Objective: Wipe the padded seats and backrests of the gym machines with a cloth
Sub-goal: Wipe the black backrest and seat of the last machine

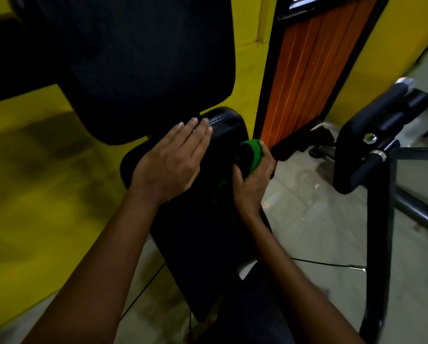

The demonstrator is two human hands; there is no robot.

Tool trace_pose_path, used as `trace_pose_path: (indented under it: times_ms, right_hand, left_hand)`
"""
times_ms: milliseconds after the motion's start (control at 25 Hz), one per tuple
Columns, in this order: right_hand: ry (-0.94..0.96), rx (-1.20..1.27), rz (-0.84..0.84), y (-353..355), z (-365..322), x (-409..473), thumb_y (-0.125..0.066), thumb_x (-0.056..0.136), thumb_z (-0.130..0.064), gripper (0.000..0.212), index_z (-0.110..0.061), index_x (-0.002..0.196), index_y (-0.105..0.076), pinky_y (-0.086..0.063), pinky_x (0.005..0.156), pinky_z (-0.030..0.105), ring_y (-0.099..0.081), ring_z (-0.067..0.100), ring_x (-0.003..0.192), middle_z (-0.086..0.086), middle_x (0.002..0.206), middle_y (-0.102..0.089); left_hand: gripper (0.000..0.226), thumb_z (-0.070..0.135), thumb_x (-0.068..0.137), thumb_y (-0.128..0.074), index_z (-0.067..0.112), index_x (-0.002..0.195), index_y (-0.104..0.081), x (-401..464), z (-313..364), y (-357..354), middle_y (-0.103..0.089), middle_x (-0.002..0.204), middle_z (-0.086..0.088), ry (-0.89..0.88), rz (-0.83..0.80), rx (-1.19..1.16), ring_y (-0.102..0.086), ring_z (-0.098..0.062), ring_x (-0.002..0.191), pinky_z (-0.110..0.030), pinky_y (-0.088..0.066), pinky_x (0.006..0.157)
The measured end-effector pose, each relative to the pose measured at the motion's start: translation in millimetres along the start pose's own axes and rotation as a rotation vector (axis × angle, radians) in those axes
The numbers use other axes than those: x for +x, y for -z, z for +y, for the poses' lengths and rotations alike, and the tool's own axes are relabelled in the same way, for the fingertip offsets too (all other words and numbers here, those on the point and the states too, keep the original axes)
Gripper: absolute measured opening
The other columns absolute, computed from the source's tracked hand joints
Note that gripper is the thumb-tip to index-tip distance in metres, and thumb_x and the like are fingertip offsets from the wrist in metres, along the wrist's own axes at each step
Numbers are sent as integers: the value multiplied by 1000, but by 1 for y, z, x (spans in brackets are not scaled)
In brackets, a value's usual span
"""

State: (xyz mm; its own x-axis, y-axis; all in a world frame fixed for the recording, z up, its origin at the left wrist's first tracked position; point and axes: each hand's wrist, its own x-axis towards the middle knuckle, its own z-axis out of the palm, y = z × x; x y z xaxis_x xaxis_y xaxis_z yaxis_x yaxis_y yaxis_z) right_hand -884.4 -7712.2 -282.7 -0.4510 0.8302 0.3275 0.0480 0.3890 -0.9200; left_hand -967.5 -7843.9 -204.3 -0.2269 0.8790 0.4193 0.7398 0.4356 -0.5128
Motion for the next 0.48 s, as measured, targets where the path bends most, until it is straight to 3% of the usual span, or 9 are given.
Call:
trace_pose_path:
  times_ms: [160,200,320,400,480]
  right_hand:
    - [-348,-9,4,10,47,-28,-62,86,-13,59,-6,139,-35,-32,109,38,-40,29,127,15,136,-36]
    - [-360,-9,-9,12,49,-26,-61,87,-11,58,-6,138,-36,-33,109,37,-39,26,126,15,135,-37]
    - [-85,15,-10,12,36,-12,-63,80,-5,60,-6,136,-40,-28,106,15,-35,9,122,11,133,-39]
    - [48,12,-61,10,39,-13,-59,74,-15,69,-11,139,-37,-28,109,22,-32,16,130,13,138,-35]
    - [46,-27,-122,9,64,-27,-57,72,-23,73,-20,140,-31,-28,112,33,-29,24,135,15,143,-27]
  left_hand:
    - [55,21,93,-38,-2,144,-32,3,-1,3,-36,149,-19,-6,10,15,-37,-32,137,-43,-29,113]
    - [56,21,94,-36,-1,145,-30,3,1,2,-33,150,-19,11,18,19,-34,-31,138,-44,-27,114]
    - [62,21,90,-38,1,148,-25,-18,39,-14,-20,157,-16,14,-28,91,-18,-33,144,-49,-12,118]
    - [68,19,87,-40,1,149,-20,-38,78,-26,-13,159,-14,-6,-104,137,-11,-31,146,-48,-2,119]
    - [69,17,87,-38,2,150,-16,-49,100,-39,-10,159,-12,48,-124,139,-10,-28,147,-45,-1,119]
